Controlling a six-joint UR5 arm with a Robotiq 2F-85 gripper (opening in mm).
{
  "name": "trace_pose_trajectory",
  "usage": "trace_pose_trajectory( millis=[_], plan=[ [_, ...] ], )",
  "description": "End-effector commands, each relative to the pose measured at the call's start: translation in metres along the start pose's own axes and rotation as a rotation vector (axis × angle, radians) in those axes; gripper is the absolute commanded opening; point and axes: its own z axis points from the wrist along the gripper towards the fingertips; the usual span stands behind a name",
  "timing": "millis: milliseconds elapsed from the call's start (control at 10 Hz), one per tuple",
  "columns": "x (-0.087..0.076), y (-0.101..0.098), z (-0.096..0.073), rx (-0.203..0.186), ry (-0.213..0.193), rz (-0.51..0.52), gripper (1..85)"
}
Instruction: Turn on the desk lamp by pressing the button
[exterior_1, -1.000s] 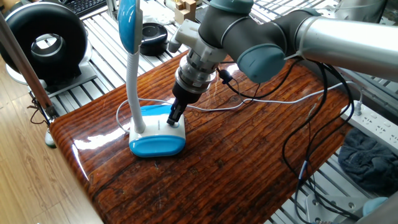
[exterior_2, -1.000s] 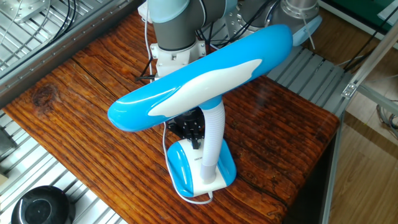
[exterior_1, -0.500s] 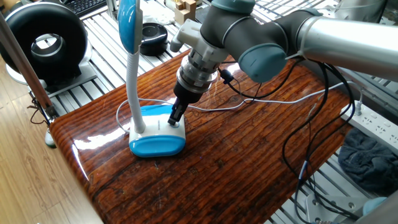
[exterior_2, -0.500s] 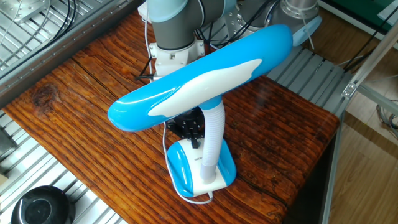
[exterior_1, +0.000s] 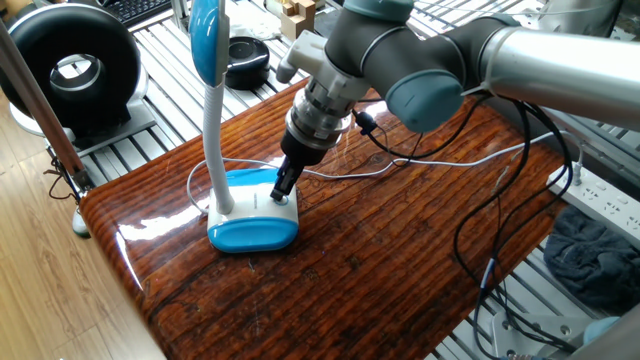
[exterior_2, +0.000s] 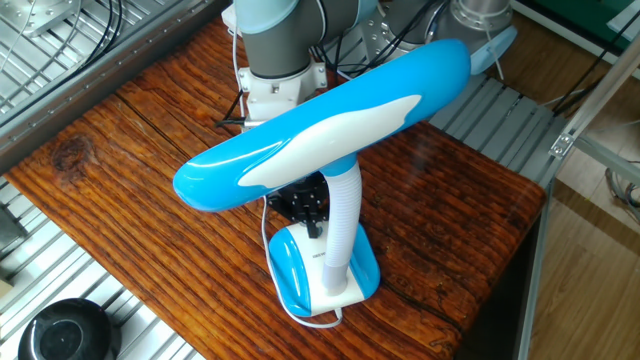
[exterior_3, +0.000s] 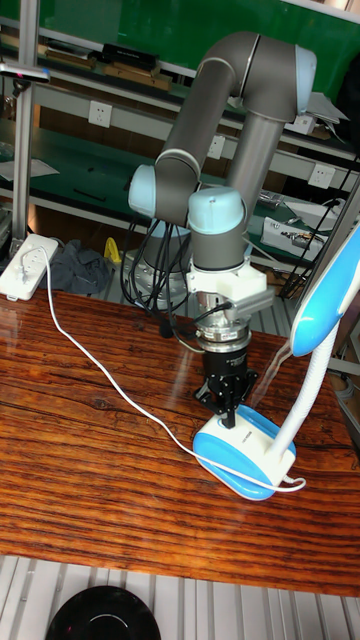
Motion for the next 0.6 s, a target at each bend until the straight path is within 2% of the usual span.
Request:
trace_pose_trajectory(
  millis=[0, 500],
  plan=[
    [-0.0033, 0.0, -0.0006, -0.012, -0.018, 0.011, 1.0],
    [-0.0056, -0.0023, -0.0023, -0.01, -0.034, 0.009, 1.0]
  ],
)
